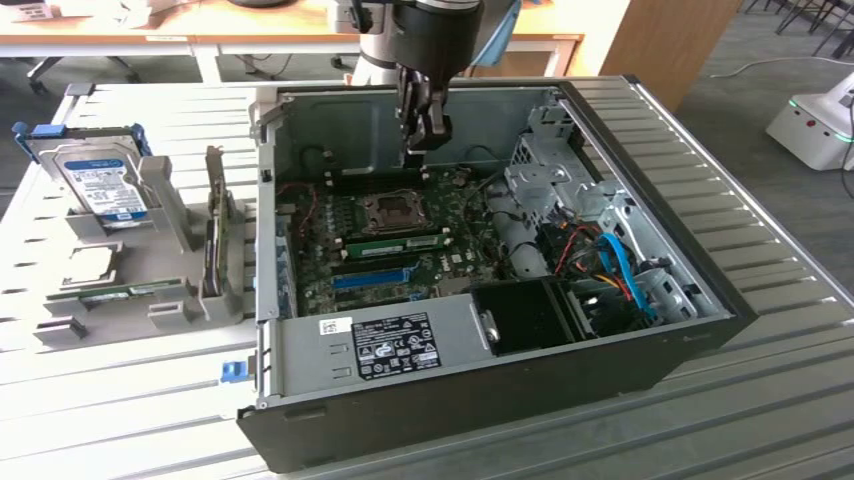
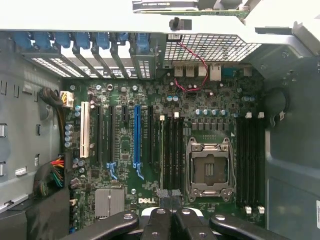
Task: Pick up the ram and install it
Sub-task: 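Press down the ram until it locks into place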
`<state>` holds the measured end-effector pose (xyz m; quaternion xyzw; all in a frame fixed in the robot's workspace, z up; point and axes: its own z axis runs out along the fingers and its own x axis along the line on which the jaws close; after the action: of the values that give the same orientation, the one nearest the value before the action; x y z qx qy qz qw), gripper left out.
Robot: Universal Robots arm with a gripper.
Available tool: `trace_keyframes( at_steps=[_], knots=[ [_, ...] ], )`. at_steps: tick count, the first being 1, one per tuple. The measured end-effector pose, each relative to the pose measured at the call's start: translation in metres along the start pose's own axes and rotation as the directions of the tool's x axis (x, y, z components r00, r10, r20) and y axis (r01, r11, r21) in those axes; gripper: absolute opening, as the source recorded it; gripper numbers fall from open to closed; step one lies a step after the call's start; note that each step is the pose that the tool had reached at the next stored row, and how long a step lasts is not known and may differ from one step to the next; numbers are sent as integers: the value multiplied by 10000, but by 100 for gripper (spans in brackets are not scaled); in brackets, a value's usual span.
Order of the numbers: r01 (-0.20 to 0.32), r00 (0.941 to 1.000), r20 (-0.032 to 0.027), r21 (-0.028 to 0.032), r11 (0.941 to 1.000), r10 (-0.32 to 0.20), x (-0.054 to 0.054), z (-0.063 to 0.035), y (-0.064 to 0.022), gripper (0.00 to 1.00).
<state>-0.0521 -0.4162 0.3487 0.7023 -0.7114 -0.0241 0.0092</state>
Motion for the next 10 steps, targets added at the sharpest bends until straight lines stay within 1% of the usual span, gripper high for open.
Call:
trace_keyframes(
  at_steps=[10],
  knots=[
    [0, 10000, 0, 0, 10000, 0, 0, 0, 0, 11]
  ],
)
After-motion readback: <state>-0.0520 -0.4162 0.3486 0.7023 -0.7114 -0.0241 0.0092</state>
